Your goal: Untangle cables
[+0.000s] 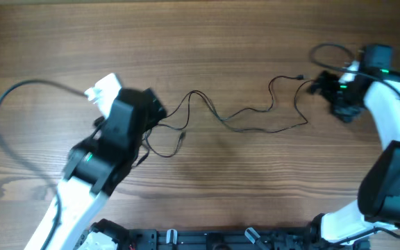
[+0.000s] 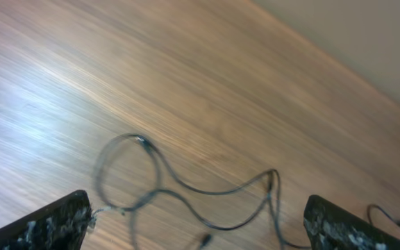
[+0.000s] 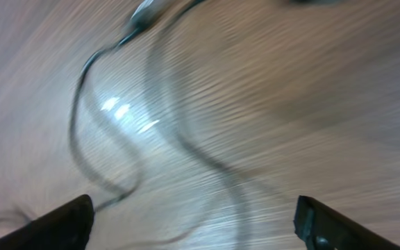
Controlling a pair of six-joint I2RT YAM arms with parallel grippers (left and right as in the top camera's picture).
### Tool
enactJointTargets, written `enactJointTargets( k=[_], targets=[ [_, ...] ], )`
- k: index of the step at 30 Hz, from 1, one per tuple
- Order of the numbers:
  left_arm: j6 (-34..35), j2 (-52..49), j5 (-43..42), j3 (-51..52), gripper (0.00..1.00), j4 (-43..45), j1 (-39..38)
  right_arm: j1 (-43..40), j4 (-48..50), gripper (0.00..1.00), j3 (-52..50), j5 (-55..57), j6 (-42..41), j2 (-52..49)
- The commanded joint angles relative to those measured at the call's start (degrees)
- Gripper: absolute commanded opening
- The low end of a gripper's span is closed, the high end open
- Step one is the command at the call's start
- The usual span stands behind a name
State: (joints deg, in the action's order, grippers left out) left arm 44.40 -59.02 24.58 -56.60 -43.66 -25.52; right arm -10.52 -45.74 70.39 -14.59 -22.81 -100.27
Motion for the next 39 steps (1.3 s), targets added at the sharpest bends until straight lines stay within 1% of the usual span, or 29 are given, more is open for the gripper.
enactJointTargets(
  k=[1,4,5,8,12,16,20,21,22,25,26,27,30,32,35,37,39],
  targets=[
    [-0.5,7.6,7.5,0.0,1.0,-6.4,0.3,9.2,1.0,0.92,0.4,-0.6,4.3,1.6],
    [-0.4,14.5,8.1,0.0,1.0,-10.6,0.3,17.8,4.5,0.93,0.4,-1.8,5.2,1.6],
    [-0.3,16.5,8.5,0.0,1.0,-11.4,0.3,20.5,6.2,0.93,0.4,-2.8,6.4,1.6],
    [-0.3,22.4,9.6,0.0,1.0,-12.8,0.3,28.6,12.7,0.93,0.4,-3.3,6.8,0.9],
    [-0.3,24.0,9.6,0.0,1.0,-14.5,0.3,36.0,19.0,0.91,0.4,-3.3,6.8,-1.2],
    [-0.3,24.0,8.7,0.0,1.0,-14.5,0.3,42.5,26.0,0.86,0.4,-3.4,9.3,-5.2],
    [-0.3,24.0,8.7,0.0,1.0,-14.5,0.3,46.8,31.4,0.83,0.4,-3.3,9.2,-10.4],
    [-0.3,24.0,8.7,0.0,1.0,-14.5,0.3,47.5,32.4,0.78,0.4,-3.3,9.1,-11.9],
    [-0.3,24.0,8.7,0.0,1.0,-14.5,0.3,48.0,33.1,0.69,0.4,-3.3,9.1,-13.1],
    [-0.3,24.0,8.7,0.0,1.0,-14.5,0.3,48.0,33.6,0.2,0.4,-3.3,8.6,-14.6],
    [-0.3,24.0,8.7,0.0,1.0,-14.5,0.3,47.7,33.6,0.08,0.5,-3.3,7.3,-13.9],
    [-0.3,24.0,8.7,0.0,1.0,-14.5,0.3,47.3,33.5,0.04,0.5,-3.4,6.0,-12.7],
    [-0.3,24.0,8.7,0.0,1.0,-14.5,0.3,46.2,33.1,0.04,0.5,-4.9,5.7,-7.5],
    [-0.3,24.0,8.7,0.0,1.0,-14.5,0.3,45.8,32.1,0.04,0.5,-8.2,5.7,-1.1],
    [-0.3,24.0,8.7,0.0,1.0,-14.5,0.3,45.8,28.8,0.04,0.4,-9.1,8.1,7.6],
    [-0.3,24.0,8.7,0.0,1.0,-14.5,0.3,45.8,26.6,0.05,0.4,-7.1,10.9,12.4],
    [-0.3,24.0,8.7,0.0,1.0,-14.5,0.3,45.8,25.0,0.04,0.4,-2.6,11.0,15.0]
  ],
)
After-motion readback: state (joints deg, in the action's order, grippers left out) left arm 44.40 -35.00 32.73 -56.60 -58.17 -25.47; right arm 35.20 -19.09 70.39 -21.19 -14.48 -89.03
